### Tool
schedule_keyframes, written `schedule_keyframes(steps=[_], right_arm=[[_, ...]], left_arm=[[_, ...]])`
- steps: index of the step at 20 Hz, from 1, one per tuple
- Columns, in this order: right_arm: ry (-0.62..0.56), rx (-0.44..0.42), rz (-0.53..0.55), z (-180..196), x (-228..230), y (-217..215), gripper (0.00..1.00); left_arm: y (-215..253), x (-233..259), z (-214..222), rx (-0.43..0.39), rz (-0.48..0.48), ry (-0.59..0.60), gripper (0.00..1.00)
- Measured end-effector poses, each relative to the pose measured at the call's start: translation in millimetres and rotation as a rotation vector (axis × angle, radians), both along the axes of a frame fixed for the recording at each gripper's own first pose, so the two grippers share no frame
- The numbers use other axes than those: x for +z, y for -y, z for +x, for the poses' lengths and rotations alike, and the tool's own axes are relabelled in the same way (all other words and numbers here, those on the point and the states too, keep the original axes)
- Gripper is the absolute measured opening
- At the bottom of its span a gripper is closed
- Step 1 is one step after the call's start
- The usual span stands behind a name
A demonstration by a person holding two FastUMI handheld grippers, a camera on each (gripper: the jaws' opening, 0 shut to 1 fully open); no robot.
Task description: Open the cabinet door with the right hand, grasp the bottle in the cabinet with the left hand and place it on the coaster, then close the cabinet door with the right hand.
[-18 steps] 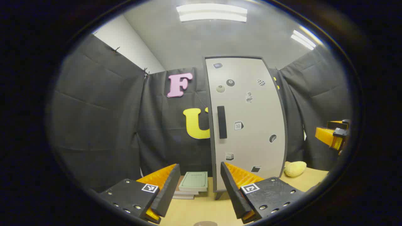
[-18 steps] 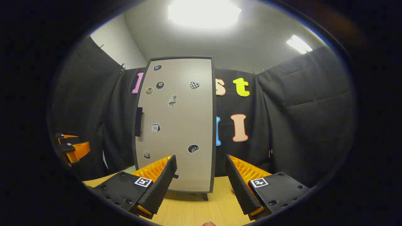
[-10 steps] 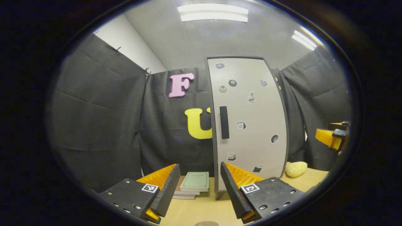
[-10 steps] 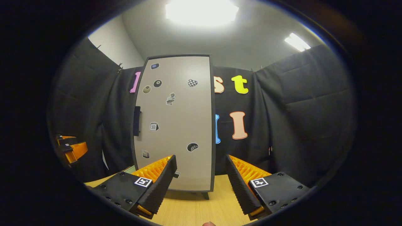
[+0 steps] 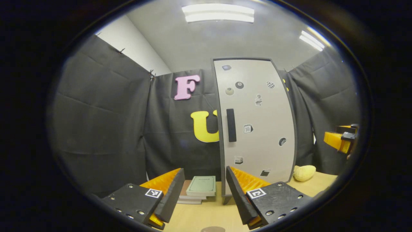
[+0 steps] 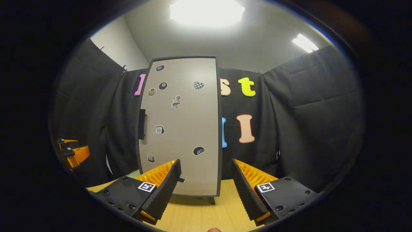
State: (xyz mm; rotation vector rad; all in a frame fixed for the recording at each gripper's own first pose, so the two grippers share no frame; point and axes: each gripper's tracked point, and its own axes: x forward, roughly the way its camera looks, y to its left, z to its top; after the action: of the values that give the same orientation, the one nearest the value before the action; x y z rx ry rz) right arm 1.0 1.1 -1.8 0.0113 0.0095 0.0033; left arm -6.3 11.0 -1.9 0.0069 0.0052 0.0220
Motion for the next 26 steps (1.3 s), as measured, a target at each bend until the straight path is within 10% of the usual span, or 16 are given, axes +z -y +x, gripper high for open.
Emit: schedule_keyframes(steps=[26], right_arm=[[0.095, 0.265, 0.036, 94.0, 82.6, -139.7, 0.97]], left_arm=[[-168.2, -5.0, -102.6, 0.395, 0.080, -0.033, 0.77]])
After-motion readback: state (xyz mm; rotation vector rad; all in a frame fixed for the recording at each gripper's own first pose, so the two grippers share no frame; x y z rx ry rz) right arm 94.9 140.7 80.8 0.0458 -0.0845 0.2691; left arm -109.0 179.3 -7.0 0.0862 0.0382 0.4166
